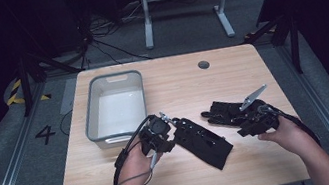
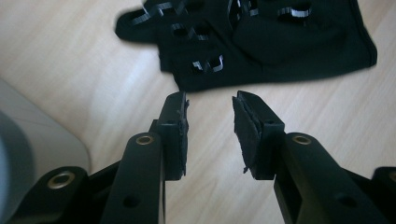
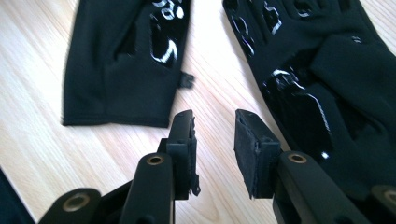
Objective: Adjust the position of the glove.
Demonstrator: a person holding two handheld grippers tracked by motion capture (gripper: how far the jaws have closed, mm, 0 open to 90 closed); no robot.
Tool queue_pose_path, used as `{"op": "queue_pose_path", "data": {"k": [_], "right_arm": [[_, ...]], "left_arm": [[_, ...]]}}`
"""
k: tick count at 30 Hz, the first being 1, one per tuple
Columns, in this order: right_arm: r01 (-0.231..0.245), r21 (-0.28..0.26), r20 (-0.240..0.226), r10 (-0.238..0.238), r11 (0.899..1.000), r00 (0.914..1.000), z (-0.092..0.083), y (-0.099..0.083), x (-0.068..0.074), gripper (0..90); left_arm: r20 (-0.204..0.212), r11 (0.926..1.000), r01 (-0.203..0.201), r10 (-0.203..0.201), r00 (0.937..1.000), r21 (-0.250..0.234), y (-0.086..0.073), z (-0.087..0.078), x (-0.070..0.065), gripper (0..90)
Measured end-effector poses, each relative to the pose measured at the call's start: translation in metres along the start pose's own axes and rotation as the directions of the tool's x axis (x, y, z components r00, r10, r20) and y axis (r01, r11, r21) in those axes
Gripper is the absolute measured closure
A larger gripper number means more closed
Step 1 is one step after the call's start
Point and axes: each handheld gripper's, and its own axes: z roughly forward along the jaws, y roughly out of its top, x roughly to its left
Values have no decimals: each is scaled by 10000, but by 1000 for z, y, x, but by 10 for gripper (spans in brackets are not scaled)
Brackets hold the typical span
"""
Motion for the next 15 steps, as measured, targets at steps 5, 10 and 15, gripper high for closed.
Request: {"op": "queue_pose_path", "data": {"k": [5, 10, 15], "right_arm": [[-387, -453, -356, 371, 9982, 9987, 2, 3, 3, 667], [-507, -580, -410, 484, 9970, 9980, 6, 5, 7, 673], [-564, -440, -400, 546, 9974, 9977, 15, 6, 10, 690]], "left_arm": [[281, 9999, -110, 108, 9995, 67, 2, 4, 0, 627], [554, 9987, 503, -509, 9972, 129, 5, 15, 6, 624], [626, 9945, 904, -936, 9936, 522, 6, 22, 9, 695]]}}
